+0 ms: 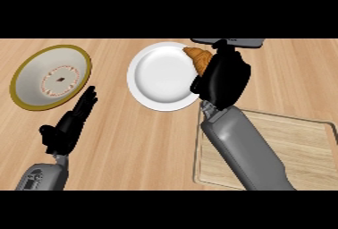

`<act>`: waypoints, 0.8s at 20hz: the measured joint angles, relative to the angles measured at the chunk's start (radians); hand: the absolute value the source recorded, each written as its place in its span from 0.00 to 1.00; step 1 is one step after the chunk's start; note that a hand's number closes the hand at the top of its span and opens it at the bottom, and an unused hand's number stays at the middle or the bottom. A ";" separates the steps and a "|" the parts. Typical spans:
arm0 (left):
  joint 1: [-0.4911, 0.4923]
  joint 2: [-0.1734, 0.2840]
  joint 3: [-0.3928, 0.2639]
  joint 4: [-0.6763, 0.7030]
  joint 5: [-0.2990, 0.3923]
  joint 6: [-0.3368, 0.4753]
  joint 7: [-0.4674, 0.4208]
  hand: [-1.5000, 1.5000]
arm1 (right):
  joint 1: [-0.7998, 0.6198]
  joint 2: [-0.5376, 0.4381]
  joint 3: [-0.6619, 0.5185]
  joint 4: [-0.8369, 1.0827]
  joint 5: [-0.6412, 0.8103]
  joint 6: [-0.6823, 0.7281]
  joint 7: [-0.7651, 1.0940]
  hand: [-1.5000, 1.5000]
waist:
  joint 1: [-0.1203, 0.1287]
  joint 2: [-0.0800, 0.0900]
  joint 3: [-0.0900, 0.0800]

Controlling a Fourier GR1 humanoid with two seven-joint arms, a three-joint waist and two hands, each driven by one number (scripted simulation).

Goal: Pick the croissant from the tray and place it in the plate

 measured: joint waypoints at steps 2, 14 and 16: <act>-0.002 -0.004 -0.003 -0.001 0.000 -0.002 0.001 0.50 | -0.012 0.000 -0.033 0.044 -0.012 -0.034 0.000 0.00 | 0.004 0.001 0.000; -0.007 -0.012 -0.002 0.022 -0.010 0.008 -0.009 0.50 | -0.059 0.002 -0.181 0.120 -0.021 -0.342 -0.056 0.00 | -0.008 -0.007 0.001; -0.007 -0.013 0.003 0.025 -0.009 0.013 -0.007 0.50 | -0.038 0.003 -0.191 0.098 -0.026 -0.416 -0.069 0.00 | -0.018 -0.011 0.002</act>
